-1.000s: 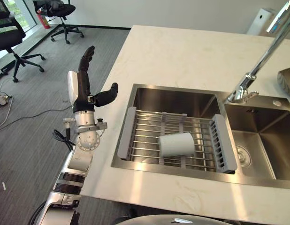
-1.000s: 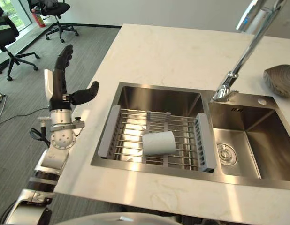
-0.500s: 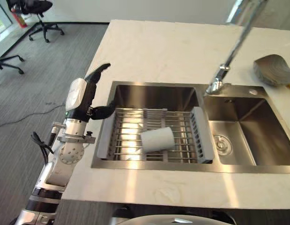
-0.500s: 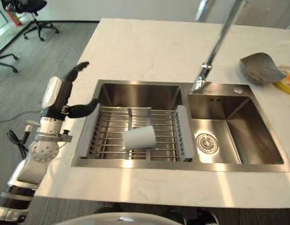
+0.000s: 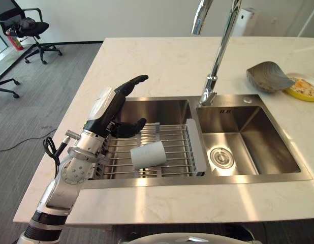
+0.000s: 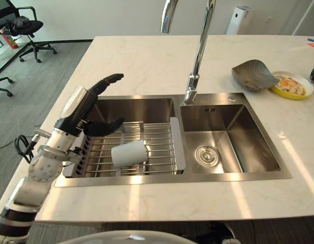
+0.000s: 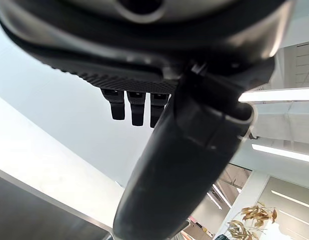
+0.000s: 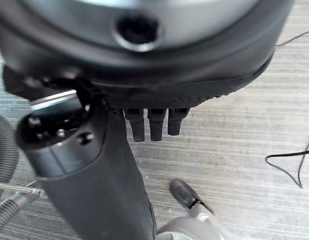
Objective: Place the dishes in the dishwasher.
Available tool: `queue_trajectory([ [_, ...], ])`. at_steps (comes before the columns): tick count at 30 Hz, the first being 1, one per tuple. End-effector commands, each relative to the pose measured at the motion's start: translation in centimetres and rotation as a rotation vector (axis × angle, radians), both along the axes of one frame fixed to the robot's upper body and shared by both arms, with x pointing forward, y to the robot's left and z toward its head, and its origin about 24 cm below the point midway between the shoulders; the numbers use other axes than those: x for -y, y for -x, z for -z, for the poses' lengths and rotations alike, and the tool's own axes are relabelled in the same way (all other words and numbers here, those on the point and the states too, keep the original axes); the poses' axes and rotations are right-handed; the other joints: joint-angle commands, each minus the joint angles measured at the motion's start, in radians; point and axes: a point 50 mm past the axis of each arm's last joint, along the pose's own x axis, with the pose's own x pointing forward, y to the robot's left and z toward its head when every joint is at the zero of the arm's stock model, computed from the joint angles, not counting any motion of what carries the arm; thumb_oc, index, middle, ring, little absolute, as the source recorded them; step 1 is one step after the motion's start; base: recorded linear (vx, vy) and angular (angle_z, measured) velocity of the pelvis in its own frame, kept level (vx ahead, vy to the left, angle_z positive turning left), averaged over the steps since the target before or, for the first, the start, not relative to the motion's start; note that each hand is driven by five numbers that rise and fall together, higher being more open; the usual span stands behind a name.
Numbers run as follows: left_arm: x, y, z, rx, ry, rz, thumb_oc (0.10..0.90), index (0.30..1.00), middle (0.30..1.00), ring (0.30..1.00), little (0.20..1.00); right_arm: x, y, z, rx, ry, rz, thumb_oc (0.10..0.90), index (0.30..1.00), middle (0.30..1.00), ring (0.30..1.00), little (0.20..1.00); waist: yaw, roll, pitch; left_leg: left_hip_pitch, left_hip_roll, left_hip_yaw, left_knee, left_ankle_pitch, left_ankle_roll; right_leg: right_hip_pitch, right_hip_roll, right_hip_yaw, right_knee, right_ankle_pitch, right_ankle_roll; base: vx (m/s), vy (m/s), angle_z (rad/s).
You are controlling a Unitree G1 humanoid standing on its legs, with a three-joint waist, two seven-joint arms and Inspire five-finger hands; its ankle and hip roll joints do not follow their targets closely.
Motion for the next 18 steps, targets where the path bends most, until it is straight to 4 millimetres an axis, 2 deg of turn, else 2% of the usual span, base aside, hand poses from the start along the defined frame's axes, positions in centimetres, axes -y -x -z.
queue_trajectory([
  [1,0.0,1.0,-4.4,0.129,0.129,0.123,0.8,0.9,0.9,0.9,0.9,-0.5,-1.6,-0.1,0.034,-0.023,0.004,0.8,0.9,0.9,0.9,0.9,0.006,-0.015,0.019,-0.042,0.028,-0.021,0.007,0.054,-0.068,0.053,-0.062,0.003,0.012,-0.056,0.067,-0.01,-0.007,0.04],
  [7,-0.4,2.3,-3.5,-0.01,0.08,0.167,0.8,0.9,0.9,0.9,0.9,0.0,-1.9,-0.2,0.029,-0.016,-0.006,0.8,0.9,0.9,0.9,0.9,0.011,-0.006,0.016,-0.025,0.028,-0.009,-0.004,0.049,-0.068,0.056,-0.068,0.011,0.009,-0.046,0.071,0.0,0.01,-0.02],
  [18,0.6,2.6,-3.0,-0.094,0.027,0.239,0.8,0.9,0.9,0.9,0.9,-0.7,-2.8,-0.3,0.036,-0.036,-0.091,0.8,0.9,0.9,0.9,0.9,0.01,-0.004,0.016,-0.001,0.015,-0.001,-0.03,0.045,-0.062,0.06,-0.076,0.016,0.012,-0.035,0.076,0.0,0.006,-0.02],
])
